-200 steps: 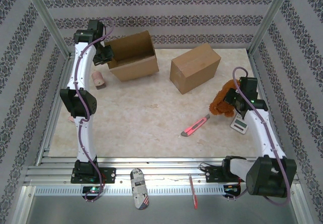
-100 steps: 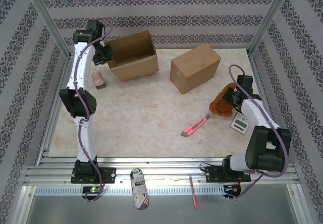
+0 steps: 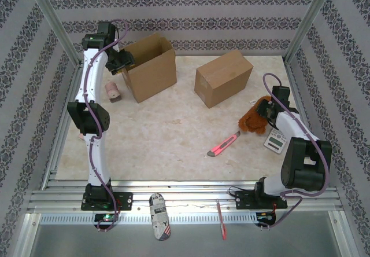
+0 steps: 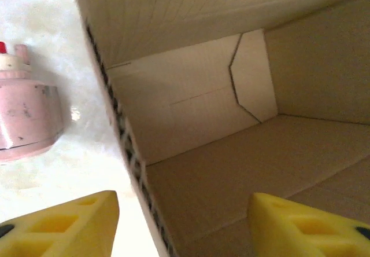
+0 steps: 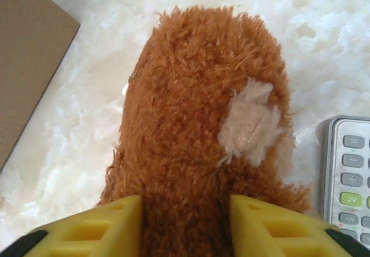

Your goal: Unpack the express box

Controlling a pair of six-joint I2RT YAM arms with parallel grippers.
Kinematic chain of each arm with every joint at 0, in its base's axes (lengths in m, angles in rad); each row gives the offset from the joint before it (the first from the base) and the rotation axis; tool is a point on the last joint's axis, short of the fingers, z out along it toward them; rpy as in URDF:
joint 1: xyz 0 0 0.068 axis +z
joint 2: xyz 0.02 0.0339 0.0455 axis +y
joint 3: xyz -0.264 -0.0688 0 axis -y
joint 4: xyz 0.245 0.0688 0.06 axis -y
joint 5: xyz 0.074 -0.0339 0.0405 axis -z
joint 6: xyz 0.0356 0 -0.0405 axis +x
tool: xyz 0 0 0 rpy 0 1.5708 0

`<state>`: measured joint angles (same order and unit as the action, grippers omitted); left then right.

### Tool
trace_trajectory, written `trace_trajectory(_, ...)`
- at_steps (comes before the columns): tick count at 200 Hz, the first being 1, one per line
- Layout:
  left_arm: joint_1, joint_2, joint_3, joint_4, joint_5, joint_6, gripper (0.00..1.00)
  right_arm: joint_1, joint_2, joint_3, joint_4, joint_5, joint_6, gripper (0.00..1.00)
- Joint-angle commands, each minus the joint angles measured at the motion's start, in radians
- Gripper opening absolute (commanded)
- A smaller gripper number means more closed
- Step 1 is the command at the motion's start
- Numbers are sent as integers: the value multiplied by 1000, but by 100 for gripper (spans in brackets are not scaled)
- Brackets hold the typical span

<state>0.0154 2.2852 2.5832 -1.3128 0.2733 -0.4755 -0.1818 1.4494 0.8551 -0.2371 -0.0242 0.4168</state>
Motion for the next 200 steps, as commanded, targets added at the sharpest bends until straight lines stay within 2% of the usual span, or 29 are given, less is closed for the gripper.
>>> trace_trajectory(1,14,-19,34,58,43,-3,73,-12,3,5,6,-4,2,49)
trace_trajectory(20,15,-29,54,71,41,11,87,-12,-18,19,-12,-13,-10,63)
trace_trajectory(42,16,-66,68,95,37,34,100,-13,-63,43,-37,-19,-30,69)
trace_trajectory(73,14,-147,63,127,60,80,100,-13,-130,87,-41,-61,-60,77)
trace_trajectory(100,-2,-232,3,129,97,121,100,-13,-129,149,7,-179,-83,84)
trace_trajectory(125,-32,-347,-166,170,106,163,100,-13,-47,252,41,-291,-98,92)
trace_trajectory(151,-57,-505,-442,297,153,166,100,-12,111,412,41,-377,-121,97)
trace_trajectory(176,-60,-653,-681,430,191,142,100,-11,262,557,38,-429,-131,96)
trace_trajectory(200,-60,-746,-809,472,195,136,100,-10,380,669,32,-480,-133,93)
